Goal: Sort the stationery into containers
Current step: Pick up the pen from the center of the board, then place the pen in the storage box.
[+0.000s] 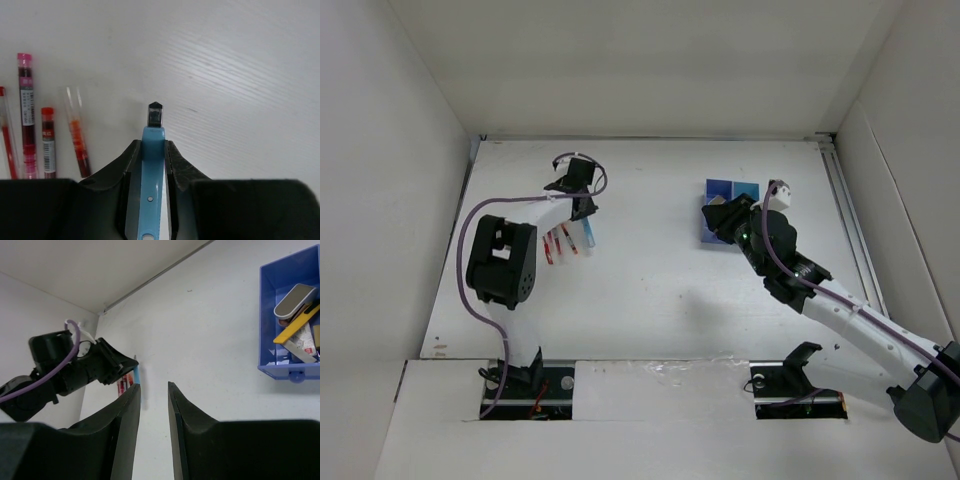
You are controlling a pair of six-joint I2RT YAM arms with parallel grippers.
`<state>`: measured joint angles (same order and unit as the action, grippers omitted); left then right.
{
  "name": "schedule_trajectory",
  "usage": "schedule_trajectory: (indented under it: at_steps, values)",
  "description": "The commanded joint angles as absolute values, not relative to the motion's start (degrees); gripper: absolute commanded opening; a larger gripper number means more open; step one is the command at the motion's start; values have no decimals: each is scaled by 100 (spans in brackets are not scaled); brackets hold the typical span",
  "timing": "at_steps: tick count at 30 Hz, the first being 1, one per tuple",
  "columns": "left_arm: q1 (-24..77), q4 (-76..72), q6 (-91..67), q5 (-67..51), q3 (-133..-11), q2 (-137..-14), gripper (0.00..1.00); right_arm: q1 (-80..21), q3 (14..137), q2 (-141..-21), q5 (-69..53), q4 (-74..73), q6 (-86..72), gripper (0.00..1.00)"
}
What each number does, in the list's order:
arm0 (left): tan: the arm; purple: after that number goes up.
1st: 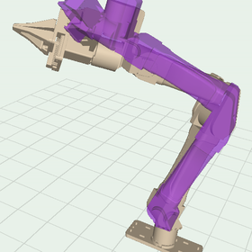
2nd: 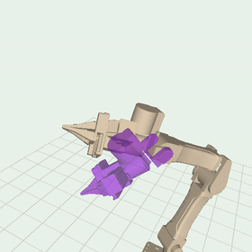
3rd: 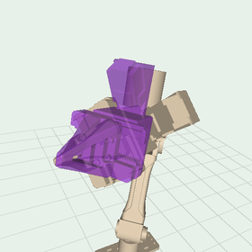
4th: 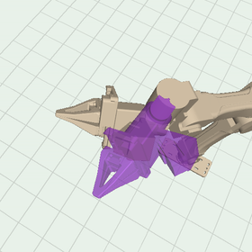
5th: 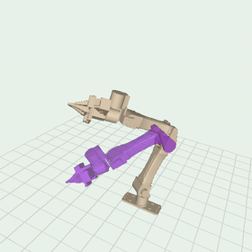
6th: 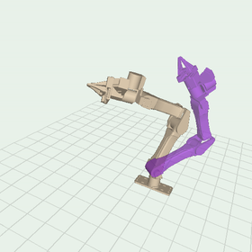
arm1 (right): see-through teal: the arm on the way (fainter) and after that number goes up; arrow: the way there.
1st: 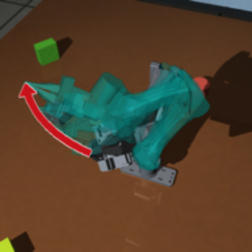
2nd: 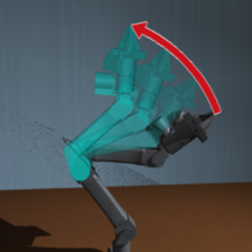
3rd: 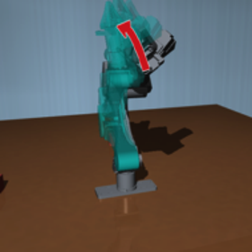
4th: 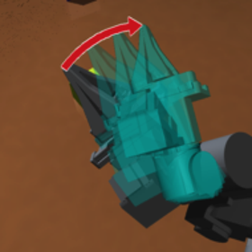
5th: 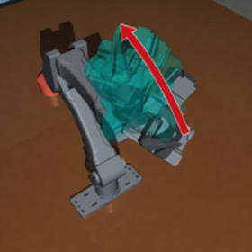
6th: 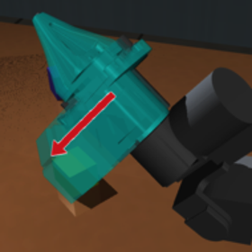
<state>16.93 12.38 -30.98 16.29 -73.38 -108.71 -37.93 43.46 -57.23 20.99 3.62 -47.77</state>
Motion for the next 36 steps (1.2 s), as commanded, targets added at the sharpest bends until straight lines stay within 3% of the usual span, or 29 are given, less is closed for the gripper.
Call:
schedule_trajectory:
  at_steps: [1,7,15,24,36]
  values:
    - [2020,896,-3155,1274,-7426,-10117,0,-3832,4500,-5547,2180,527,-4711,35]
    - [2865,485,-3304,573,-7857,-10168,0,-3832,4228,-5055,2820,527,-4825,36]
    - [3357,-1325,-4086,-931,-8173,-10634,0,-3832,3753,-4062,3507,527,-5080,38]
    - [3744,-2600,-4552,-1371,-9543,-12311,0,-3832,3691,-4051,3507,633,-5194,39]
    - [3850,-2979,-4658,-1468,-10292,-12946,0,-3832,3691,-4157,3393,633,-5142,39]
